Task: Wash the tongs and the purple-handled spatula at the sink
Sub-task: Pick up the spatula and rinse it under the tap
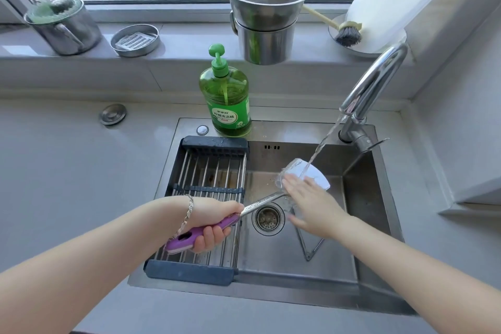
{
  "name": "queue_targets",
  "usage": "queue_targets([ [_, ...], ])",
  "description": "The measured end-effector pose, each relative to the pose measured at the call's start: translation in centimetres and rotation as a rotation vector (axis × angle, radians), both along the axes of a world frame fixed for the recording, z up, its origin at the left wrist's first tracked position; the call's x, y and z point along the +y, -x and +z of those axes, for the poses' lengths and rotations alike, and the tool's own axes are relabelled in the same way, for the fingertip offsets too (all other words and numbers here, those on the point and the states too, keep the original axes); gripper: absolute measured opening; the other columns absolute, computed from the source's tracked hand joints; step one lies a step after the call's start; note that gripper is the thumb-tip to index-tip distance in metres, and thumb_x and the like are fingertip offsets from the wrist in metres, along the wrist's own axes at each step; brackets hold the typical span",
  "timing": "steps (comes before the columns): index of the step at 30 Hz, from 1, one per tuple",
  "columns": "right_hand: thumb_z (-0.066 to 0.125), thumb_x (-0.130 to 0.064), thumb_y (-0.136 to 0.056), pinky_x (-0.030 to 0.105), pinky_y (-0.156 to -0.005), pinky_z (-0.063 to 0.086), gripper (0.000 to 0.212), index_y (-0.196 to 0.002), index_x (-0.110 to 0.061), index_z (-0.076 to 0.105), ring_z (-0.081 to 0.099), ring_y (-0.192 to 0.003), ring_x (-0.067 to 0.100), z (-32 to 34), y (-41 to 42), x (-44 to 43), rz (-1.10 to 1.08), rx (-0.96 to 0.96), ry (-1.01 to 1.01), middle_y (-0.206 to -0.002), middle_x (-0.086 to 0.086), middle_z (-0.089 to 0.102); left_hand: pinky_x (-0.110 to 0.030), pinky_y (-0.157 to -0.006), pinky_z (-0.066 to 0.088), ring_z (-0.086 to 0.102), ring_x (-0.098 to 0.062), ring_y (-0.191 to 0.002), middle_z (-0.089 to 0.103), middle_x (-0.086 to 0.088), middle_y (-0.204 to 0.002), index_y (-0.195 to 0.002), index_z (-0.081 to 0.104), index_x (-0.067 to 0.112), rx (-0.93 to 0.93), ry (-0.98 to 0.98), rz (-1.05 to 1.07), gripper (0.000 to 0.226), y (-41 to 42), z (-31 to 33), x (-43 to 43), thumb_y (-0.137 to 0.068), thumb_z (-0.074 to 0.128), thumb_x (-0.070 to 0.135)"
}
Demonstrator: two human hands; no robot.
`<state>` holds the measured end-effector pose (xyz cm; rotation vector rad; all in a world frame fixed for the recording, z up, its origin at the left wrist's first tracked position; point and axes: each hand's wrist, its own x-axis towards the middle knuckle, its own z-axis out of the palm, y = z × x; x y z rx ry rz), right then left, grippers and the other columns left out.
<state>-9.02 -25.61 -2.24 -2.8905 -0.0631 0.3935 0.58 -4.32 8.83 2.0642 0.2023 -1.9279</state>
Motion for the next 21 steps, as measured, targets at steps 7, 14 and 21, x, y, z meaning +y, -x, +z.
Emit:
queue_targets([
  [7, 0.065, -0.032, -0.078, 0.033, -0.111, 0.029, 0.081, -0.143, -0.005, 0.026, 0.034, -0.136, 0.026, -1.4, 0.3, -3.7, -0.779, 0.151, -0.408, -0.148, 0.012, 0.034, -0.012, -0.024, 0.033, 0.038, -0.007, -0.019, 0.041, 0.005, -0.027, -0.053, 0.041, 0.011, 0.040, 0.031, 0.080, 0.062, -0.2, 0.1, 0.2, -0.094, 0.030, 0.056],
  [14, 0.030, -0.034, -0.102, 0.040, -0.072, 0.058, 0.043, -0.124, 0.001, 0.041, 0.064, -0.092, 0.033, 2.1, -1.6, 2.5, -1.355, 0.293, -1.934, -0.108, 0.023, 0.060, -0.010, -0.025, 0.031, 0.039, -0.006, -0.020, 0.042, 0.004, -0.030, -0.049, 0.044, 0.011, 0.153, 0.164, 0.369, 0.065, 2.0, -0.5, -2.8, -0.092, 0.033, 0.059],
  [21, 0.032, 0.006, -0.095, 0.011, -0.021, 0.017, 0.031, -0.067, -0.007, 0.039, 0.022, -0.018, 0.002, 3.9, -4.7, 2.9, -1.654, 0.171, -1.937, -0.046, 0.001, 0.032, -0.032, -0.059, 0.054, 0.060, -0.021, -0.058, 0.056, -0.011, -0.070, -0.082, 0.048, 0.003, 0.221, 0.269, 0.464, 0.064, 5.5, -1.3, -7.9, -0.089, 0.031, 0.065],
])
